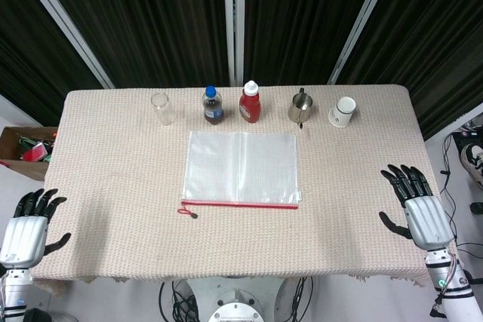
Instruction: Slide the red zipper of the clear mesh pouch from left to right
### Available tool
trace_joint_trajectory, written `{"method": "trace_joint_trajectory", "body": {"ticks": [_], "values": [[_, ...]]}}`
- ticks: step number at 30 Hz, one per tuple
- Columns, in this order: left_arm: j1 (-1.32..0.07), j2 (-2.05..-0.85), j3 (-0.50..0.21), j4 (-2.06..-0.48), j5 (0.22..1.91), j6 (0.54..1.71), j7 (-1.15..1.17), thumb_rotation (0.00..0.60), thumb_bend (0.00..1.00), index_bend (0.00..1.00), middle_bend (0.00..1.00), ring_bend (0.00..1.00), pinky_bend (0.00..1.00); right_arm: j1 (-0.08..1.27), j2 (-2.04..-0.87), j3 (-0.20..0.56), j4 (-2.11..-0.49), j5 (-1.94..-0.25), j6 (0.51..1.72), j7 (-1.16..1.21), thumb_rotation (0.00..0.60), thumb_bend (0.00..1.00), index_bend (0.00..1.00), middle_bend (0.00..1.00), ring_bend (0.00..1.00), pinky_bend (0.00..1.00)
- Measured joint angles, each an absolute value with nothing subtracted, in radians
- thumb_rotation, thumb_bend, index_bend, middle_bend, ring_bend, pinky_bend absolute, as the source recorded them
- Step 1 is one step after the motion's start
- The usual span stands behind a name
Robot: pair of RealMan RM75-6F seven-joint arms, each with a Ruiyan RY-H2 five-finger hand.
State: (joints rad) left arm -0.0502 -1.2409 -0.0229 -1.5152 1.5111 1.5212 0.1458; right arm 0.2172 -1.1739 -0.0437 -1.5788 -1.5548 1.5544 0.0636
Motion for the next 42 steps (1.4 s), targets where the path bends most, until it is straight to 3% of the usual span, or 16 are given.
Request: {"method": "trace_joint_trajectory", "body": {"ticks": [8,17,23,30,42], "values": [[-0.058,-1.238,-0.024,-1.518,1.511,1.508,0.147,0.600,0.13,0.26,0.14,0.10,0.13,0.241,-1.183,-0.038,-1.589,-1.600,1.502,0.062,0.600,0.18,0.09,0.07,0.00,0.00],[-0.054,-1.238,-0.010,-1.519,1.539,1.524,0.143,0.600,0.13,0.26,0.14,0.10,0.13,0.457,-1.268,0.022,-1.609,-1.662,1.225,0.031,0.600,0.09,0.05,0.06,0.00,0.00],[-0.042,-1.237,-0.002,-1.520,1.534,1.528,0.135,0.600,0.13,0.26,0.14,0.10,0.13,0.677,-1.460,0.109,-1.532,-1.637,0.998,0.059,0.600,0.03,0.05,0.05,0.00,0.00],[-0.030,-1.233,-0.002,-1.511,1.525,1.537,0.118,0.600,0.13,0.26,0.14,0.10,0.13,0.894,-1.702,0.205,-1.331,-1.560,0.788,0.069,0.600,0.02,0.04,0.04,0.00,0.00],[-0.029,-1.235,-0.006,-1.478,1.507,1.522,0.079,0.600,0.13,0.26,0.14,0.10,0.13,1.110,-1.955,0.268,-1.022,-1.485,0.659,0.022,0.600,0.02,0.04,0.03,0.00,0.00]]}}
